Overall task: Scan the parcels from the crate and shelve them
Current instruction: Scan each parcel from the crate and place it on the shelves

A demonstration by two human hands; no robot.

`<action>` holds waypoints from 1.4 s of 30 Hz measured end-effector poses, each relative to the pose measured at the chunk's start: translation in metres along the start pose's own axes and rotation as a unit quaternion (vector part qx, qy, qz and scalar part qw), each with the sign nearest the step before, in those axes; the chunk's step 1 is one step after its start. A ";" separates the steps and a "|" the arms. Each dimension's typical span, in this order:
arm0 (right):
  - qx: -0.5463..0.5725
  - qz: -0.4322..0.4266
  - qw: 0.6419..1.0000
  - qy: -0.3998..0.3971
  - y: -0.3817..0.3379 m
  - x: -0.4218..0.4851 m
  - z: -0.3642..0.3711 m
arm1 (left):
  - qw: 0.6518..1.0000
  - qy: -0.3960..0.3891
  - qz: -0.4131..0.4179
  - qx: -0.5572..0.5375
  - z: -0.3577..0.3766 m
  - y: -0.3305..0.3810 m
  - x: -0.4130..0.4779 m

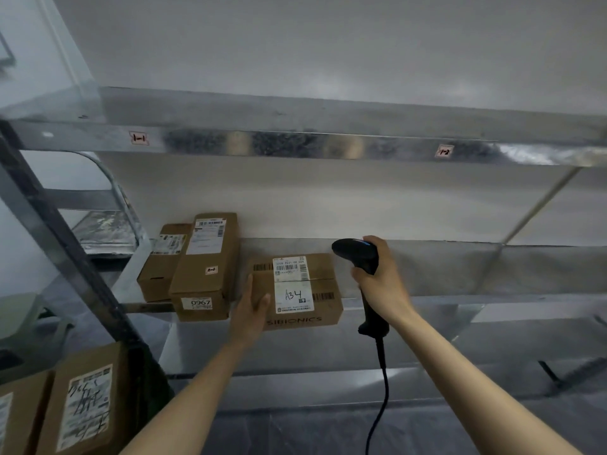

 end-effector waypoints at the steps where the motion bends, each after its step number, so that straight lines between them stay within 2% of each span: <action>1: -0.005 -0.001 1.000 -0.003 0.003 0.005 0.001 | 1.000 0.008 -0.006 -0.001 0.000 -0.002 0.005; 6: -0.021 -0.006 1.000 -0.019 0.012 0.030 0.004 | 0.999 0.005 -0.044 0.004 0.010 -0.009 0.025; 19: 0.022 -0.003 0.998 -0.062 0.039 0.056 0.030 | 0.992 -0.003 -0.112 0.059 0.013 -0.017 0.077; 24: 0.031 0.006 0.997 -0.064 0.042 0.059 0.031 | 0.988 0.052 -0.073 0.126 0.009 -0.009 0.079; 30: 0.031 -0.005 0.998 -0.060 0.038 0.057 0.027 | 0.981 0.097 -0.075 0.149 0.006 -0.002 0.062; 33: 0.036 -0.007 0.998 -0.055 0.035 0.056 0.024 | 0.973 0.135 -0.036 0.185 0.007 0.008 0.040; 35: 0.037 -0.009 0.998 -0.056 0.034 0.055 0.022 | 0.963 0.132 0.025 0.235 0.016 0.017 0.025; 39: 0.039 -0.009 0.998 -0.056 0.035 0.052 0.019 | 0.913 0.056 0.192 0.355 0.058 0.038 0.006; 42: 0.037 -0.010 0.998 -0.053 0.037 0.051 0.018 | 0.885 0.014 0.196 0.422 0.078 0.035 0.009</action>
Point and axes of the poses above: each hand's wrist, its own x-axis towards the middle knuckle, its own z-axis out of the palm, y = z × x, the point moved 8 cm from there along x, towards the middle knuckle, and after that the axes turned 4 degrees about y, right-handed, at the moved point
